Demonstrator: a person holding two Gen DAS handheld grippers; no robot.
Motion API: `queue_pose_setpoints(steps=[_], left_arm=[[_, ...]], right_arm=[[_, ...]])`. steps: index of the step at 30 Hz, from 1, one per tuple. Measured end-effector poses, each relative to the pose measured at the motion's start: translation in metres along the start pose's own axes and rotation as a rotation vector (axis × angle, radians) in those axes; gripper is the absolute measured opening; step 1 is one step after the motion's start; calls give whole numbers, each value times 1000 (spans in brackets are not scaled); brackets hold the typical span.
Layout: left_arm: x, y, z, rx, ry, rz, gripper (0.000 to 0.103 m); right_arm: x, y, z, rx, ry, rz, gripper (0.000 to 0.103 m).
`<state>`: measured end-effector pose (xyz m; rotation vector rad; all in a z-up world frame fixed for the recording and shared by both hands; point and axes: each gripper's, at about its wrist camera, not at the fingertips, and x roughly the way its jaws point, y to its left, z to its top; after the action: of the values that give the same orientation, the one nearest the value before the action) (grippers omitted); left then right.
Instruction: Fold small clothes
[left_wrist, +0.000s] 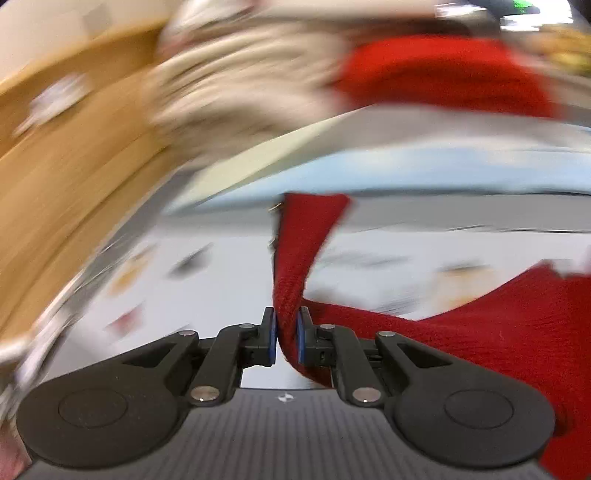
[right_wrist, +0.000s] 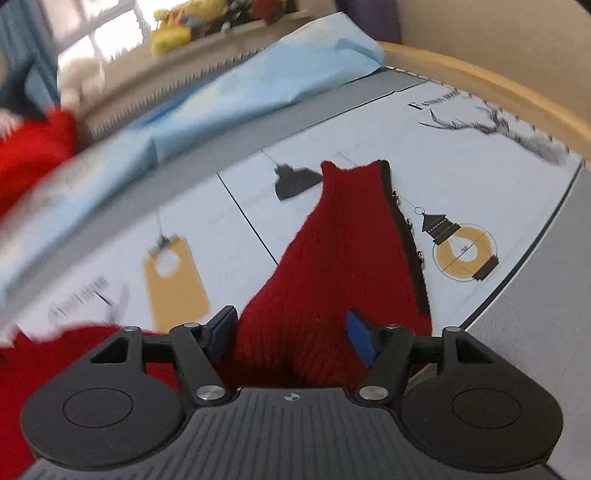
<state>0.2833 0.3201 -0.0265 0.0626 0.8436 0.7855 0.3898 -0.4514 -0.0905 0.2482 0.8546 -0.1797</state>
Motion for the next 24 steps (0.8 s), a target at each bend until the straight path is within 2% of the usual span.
queue_pose_setpoints(steps=[1,2,3,4,5,6,7,8,9,10,11,12,14,15,17,18,20,21,23,24], left_arm=[[17,22,-7,-77,79,54,17],[29,41,-16,-168,152,77,17],[34,55,-30,-271,192,44,17],[34,59,-40,-337,214,-21,18],[34,55,-44,-371,259,-78,18],[32,48,-43,-395,285,-140,19],[26,37,-40,-407,267,-215,27],[17,26,-38,-388,235,-263,33],[9,9,-35,-335,210,-300,45],[1,-10,-32,-268,193,-337,49],[-7,-27,-31,-209,181,-368,49],[-14,-41,-30,-168,175,-388,49],[-20,-61,-33,-142,179,-426,49],[-20,-68,-35,-143,189,-440,49],[-22,-76,-40,-140,206,-450,49],[-24,-80,-42,-138,208,-452,49],[-29,-83,-47,-117,203,-454,49],[-33,-86,-50,-97,198,-453,49],[-39,-87,-53,-70,188,-456,49],[-37,-87,-51,-59,186,-460,49]], right_arm=[[1,1,-2,-15,-18,-26,56],[-1,1,-3,-16,-42,-45,40],[-5,-1,-5,-4,-68,-50,31],[-11,-5,-5,26,-106,-46,20],[-20,-12,-7,80,-172,-55,8],[-34,-23,-14,156,-273,-104,0],[-42,-32,-21,206,-326,-205,0],[-44,-44,-30,271,-337,-317,0],[-42,-58,-41,354,-304,-373,0],[-35,-76,-52,447,-220,-362,1],[-28,-91,-60,523,-156,-294,0],[-33,-100,-65,576,-182,-237,4],[-45,-101,-54,563,-236,-169,7],[-51,-100,-47,556,-282,-90,12],[-54,-91,-31,503,-304,17,48],[-50,-84,-21,458,-285,65,53],[-41,-72,-8,394,-238,120,55],[-35,-65,-4,363,-208,130,57],[-17,-51,5,298,-143,135,69],[-8,-42,9,264,-110,115,69]])
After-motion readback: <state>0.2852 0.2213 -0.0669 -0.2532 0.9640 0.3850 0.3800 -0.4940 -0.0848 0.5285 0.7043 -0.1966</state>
